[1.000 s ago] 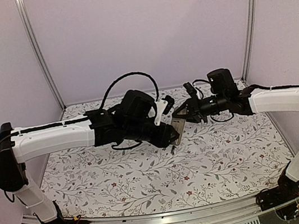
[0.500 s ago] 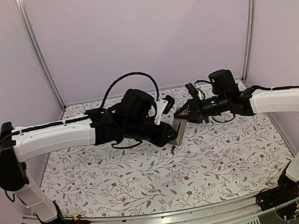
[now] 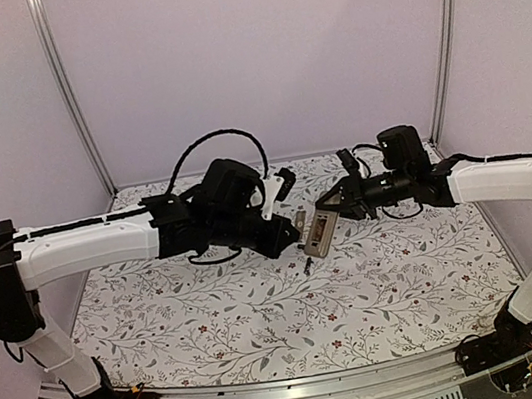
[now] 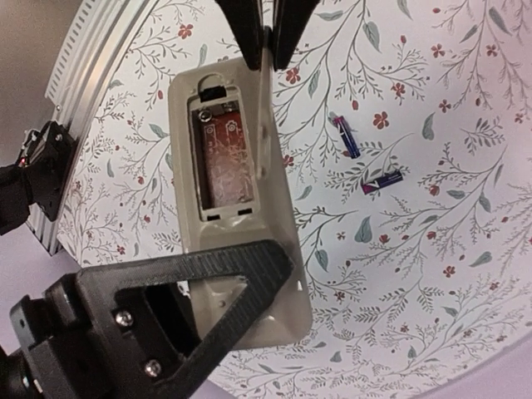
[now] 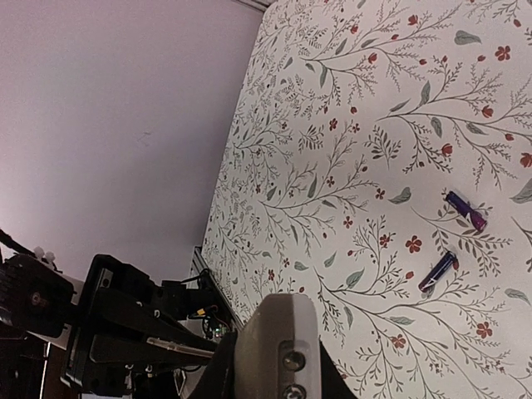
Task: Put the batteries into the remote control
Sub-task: Remove the battery cover from the remote control, then place the battery cover at the center of the board, then pick up the battery from the center of the board.
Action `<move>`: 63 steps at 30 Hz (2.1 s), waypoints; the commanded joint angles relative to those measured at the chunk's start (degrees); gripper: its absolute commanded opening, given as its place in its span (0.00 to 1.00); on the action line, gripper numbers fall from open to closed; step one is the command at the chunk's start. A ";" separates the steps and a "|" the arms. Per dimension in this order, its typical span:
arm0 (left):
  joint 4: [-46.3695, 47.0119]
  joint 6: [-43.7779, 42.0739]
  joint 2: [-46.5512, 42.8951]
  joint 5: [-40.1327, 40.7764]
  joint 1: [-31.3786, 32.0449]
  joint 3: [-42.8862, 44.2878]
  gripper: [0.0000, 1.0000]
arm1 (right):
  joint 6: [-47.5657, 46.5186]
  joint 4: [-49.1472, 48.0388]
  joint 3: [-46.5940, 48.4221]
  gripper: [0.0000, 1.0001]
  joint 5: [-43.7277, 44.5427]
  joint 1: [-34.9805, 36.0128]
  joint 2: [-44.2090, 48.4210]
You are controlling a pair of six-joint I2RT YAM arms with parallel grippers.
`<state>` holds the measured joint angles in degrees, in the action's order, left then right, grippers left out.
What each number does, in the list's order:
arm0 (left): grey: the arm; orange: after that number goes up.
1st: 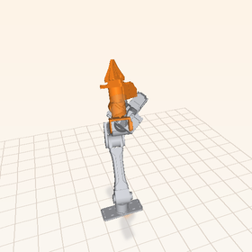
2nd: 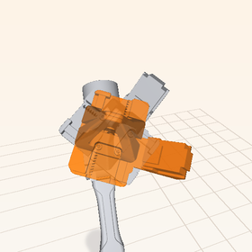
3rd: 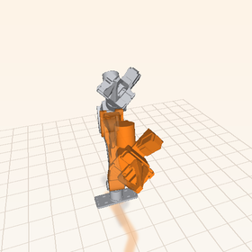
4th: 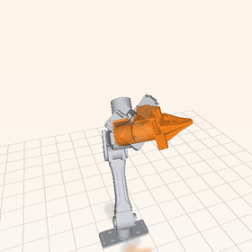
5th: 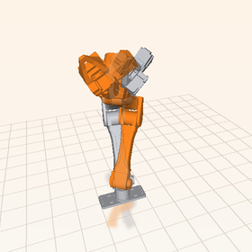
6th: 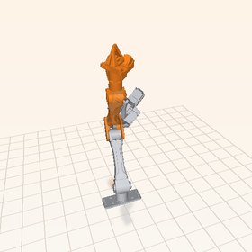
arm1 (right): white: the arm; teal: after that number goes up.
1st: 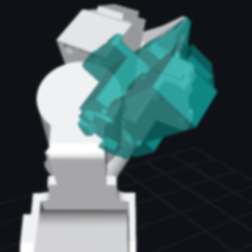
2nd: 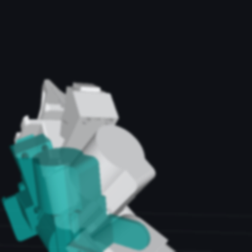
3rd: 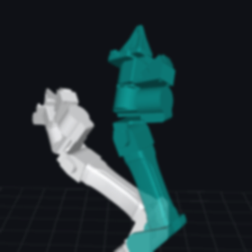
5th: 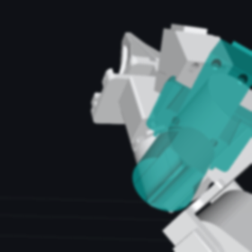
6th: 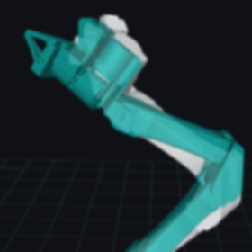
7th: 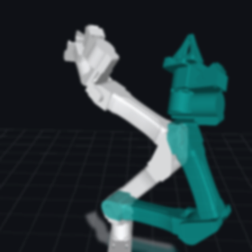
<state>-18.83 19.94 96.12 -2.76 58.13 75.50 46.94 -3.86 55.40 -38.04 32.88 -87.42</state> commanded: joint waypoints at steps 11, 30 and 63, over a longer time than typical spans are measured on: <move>-0.92 7.29 -0.66 -2.32 -10.85 -12.51 0.01 | -4.80 -0.32 -3.31 0.00 -2.12 -2.02 -1.60; -3.39 12.15 11.43 -11.93 -19.82 -15.99 0.13 | -15.27 -1.73 -11.81 0.00 -11.01 -6.34 12.14; -15.73 -13.51 25.64 -2.87 -10.00 21.80 0.42 | -13.58 6.23 -17.76 0.00 -12.23 -17.77 12.01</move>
<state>-31.35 13.50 117.49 -8.05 46.85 91.92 33.17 0.95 38.74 -48.64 15.55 -74.13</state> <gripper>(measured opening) 0.424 0.190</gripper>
